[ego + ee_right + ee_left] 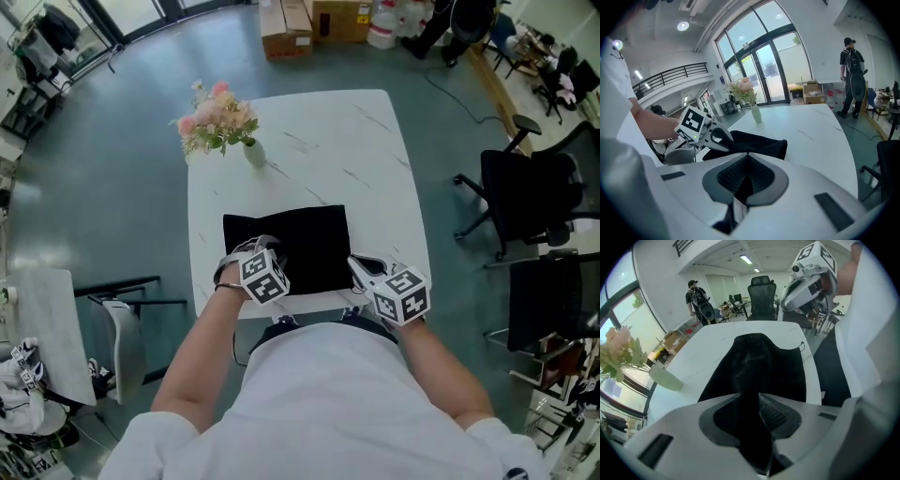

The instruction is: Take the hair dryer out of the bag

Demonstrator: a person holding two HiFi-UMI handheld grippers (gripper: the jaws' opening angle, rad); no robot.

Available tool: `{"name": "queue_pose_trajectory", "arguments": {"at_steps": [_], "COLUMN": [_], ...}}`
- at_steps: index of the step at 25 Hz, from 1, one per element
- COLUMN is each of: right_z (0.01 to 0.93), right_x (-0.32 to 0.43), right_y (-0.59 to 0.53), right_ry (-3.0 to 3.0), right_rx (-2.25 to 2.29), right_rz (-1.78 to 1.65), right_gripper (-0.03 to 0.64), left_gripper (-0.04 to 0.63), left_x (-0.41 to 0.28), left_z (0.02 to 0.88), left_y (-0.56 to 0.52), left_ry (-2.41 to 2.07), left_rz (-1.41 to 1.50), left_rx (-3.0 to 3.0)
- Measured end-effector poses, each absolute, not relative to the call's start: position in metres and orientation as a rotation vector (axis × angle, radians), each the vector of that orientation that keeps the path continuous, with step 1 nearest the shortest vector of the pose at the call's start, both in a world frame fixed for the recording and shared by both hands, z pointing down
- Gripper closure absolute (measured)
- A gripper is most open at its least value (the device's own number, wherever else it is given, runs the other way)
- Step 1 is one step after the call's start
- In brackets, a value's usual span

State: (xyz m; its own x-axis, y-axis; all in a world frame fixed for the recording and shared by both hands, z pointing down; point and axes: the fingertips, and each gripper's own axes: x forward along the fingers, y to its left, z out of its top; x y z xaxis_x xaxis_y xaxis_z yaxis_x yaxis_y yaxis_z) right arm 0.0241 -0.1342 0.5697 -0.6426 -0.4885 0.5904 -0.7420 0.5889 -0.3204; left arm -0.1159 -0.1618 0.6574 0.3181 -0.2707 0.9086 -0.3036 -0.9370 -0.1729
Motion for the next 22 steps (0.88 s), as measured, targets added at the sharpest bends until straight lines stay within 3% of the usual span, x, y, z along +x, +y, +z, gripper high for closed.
{"name": "queue_pose_trajectory", "arguments": {"at_steps": [7, 9, 13, 22], "right_z": [0.575, 0.574, 0.572, 0.579], "right_x": [0.038, 0.041, 0.042, 0.037], "right_y": [-0.132, -0.134, -0.137, -0.145], "right_ry": [-2.362, -2.362, -2.364, -2.356], "right_rx": [1.005, 1.009, 1.009, 0.991], "right_rz": [0.791, 0.789, 0.784, 0.765], "right_gripper": [0.601, 0.601, 0.601, 0.601], "left_gripper": [0.465, 0.498, 0.555, 0.568], "left_x": [-0.126, -0.126, -0.128, -0.16], "left_z": [0.677, 0.676, 0.668, 0.637], "left_y": [-0.162, -0.165, -0.169, -0.17], "left_ry": [-0.515, -0.543, -0.601, -0.767], "left_rz": [1.908, 1.902, 1.806, 1.505], "left_rx": [2.482, 2.481, 2.47, 2.483]}}
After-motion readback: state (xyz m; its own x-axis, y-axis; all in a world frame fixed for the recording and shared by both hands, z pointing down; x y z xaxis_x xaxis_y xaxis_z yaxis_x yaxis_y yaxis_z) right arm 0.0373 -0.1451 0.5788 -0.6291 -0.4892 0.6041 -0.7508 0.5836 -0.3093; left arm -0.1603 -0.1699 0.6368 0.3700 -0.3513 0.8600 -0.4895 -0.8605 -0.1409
